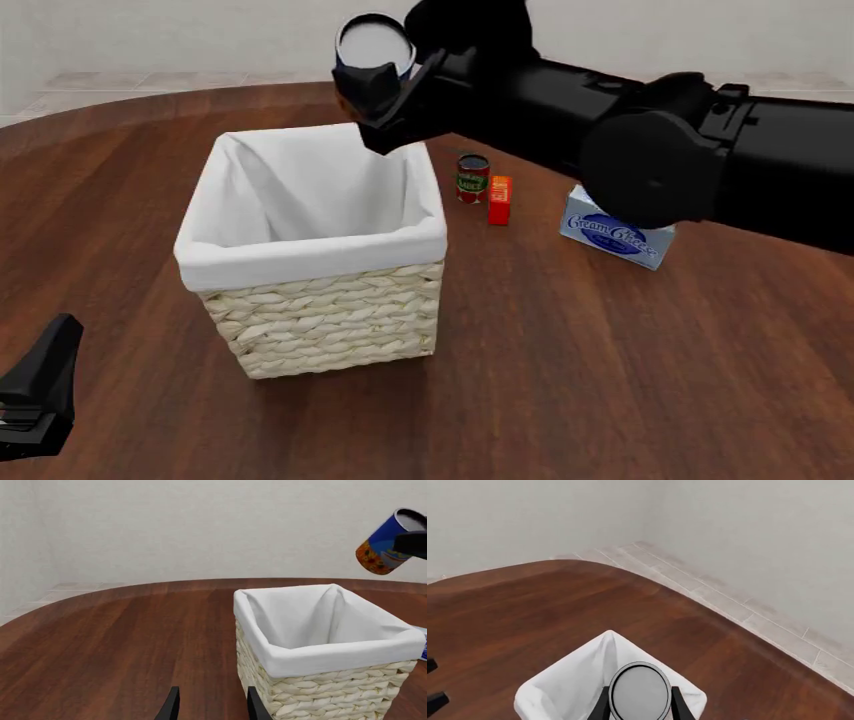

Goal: Pick up the alphabet soup and put it in the basket.

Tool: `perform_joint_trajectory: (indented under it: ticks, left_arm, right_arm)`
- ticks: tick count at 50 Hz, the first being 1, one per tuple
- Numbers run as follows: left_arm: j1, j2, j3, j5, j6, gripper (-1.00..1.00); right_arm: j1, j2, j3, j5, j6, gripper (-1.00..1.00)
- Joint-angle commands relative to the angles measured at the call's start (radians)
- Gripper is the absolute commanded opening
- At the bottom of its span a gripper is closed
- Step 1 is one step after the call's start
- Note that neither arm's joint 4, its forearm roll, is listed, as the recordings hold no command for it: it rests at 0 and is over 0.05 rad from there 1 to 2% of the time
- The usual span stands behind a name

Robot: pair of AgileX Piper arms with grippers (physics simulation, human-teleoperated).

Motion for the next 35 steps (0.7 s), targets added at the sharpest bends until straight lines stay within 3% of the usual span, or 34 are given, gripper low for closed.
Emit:
perform_joint_trajectory:
  ticks: [1, 22, 35]
  left_arm:
    - [0.0, 0.0, 0.0, 0.0, 0.0, 1.0]
    - [0.0, 0.0, 0.0, 0.0, 0.0, 1.0]
    - [0.0, 0.0, 0.0, 0.0, 0.0, 1.0]
  right_arm:
    - [0.015, 0.028, -0.033, 0.001, 0.037, -1.0]
    - [0.014, 0.065, -0.045, -0.003, 0.056, -1.0]
    - [0.017, 0.078, -0.048, -0.014, 0.104, -1.0]
